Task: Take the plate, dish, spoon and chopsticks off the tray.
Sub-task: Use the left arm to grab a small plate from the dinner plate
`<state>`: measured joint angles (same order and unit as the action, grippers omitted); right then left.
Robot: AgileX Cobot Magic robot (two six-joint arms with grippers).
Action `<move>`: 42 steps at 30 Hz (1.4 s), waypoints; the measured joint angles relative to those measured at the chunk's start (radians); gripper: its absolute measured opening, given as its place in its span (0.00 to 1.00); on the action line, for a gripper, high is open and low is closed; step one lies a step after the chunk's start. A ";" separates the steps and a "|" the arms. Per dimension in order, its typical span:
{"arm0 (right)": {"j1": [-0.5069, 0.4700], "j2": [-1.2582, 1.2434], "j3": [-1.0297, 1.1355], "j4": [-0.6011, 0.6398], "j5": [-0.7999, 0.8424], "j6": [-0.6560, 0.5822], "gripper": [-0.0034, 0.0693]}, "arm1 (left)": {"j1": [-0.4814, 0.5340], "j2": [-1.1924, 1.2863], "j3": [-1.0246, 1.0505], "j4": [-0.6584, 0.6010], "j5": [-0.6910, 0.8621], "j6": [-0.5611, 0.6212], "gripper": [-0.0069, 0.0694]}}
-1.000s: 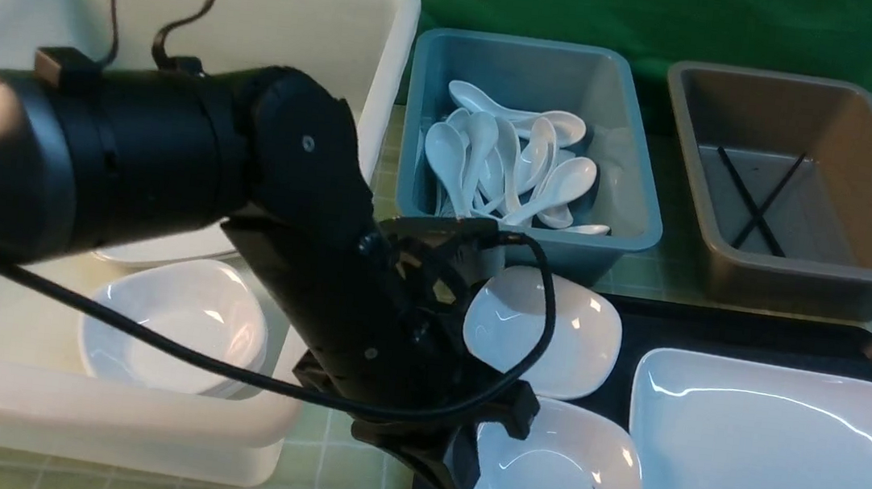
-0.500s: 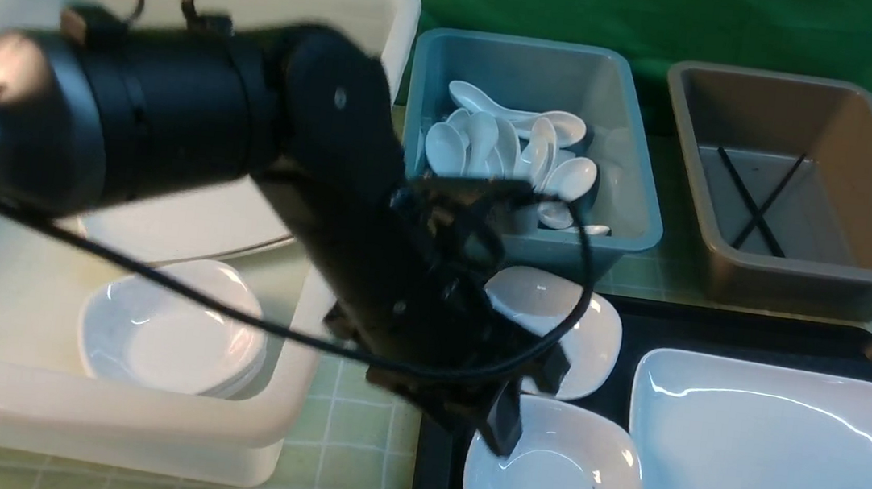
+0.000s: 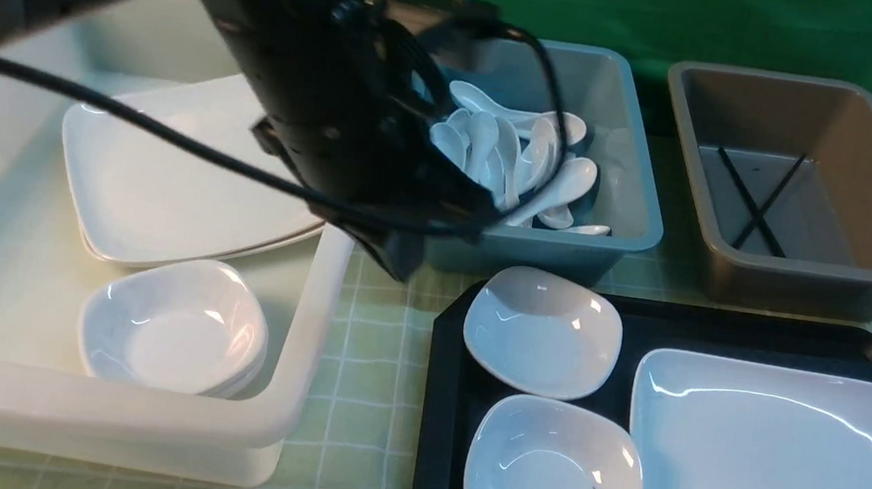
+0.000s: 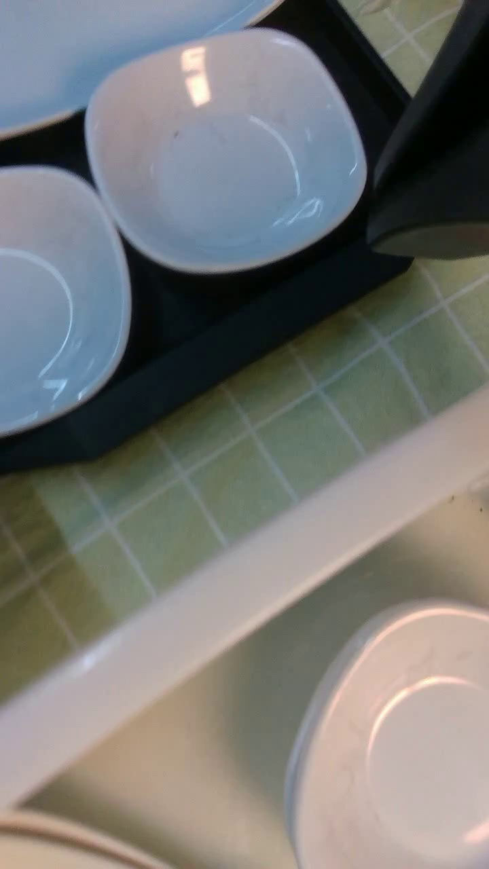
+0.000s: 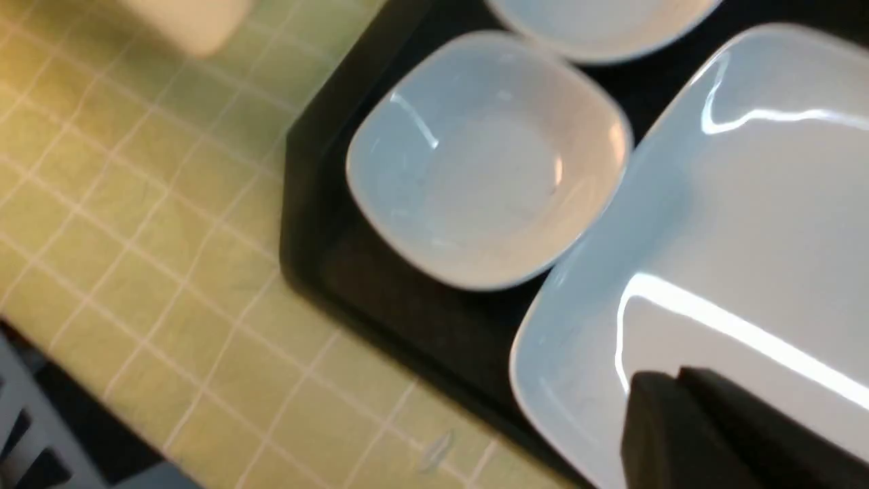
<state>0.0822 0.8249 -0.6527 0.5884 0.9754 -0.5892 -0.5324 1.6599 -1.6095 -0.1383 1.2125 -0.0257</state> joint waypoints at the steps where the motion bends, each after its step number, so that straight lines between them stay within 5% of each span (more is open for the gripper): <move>1: 0.000 0.006 0.000 0.001 0.001 -0.003 0.06 | 0.006 0.000 0.000 -0.001 0.000 0.001 0.09; 9: 0.122 0.211 -0.030 0.015 -0.053 -0.061 0.10 | 0.178 0.000 0.000 -0.142 0.000 0.036 0.09; 15: 0.310 0.406 -0.189 -0.074 -0.092 -0.056 0.26 | 0.186 0.000 0.000 -0.163 0.000 0.055 0.09; 22: 0.416 0.635 -0.391 -0.250 -0.098 0.032 0.46 | 0.186 0.000 0.000 -0.163 0.000 0.055 0.09; 37: 0.425 0.865 -0.471 -0.405 -0.099 0.048 0.47 | 0.186 0.000 0.000 -0.166 0.001 0.055 0.09; 42: 0.425 0.865 -0.518 -0.429 0.034 0.075 0.42 | 0.178 0.000 0.000 -0.241 0.001 0.055 0.09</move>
<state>0.5068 1.6899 -1.1703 0.1599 1.0094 -0.5143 -0.3545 1.6599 -1.6095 -0.3797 1.2137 0.0297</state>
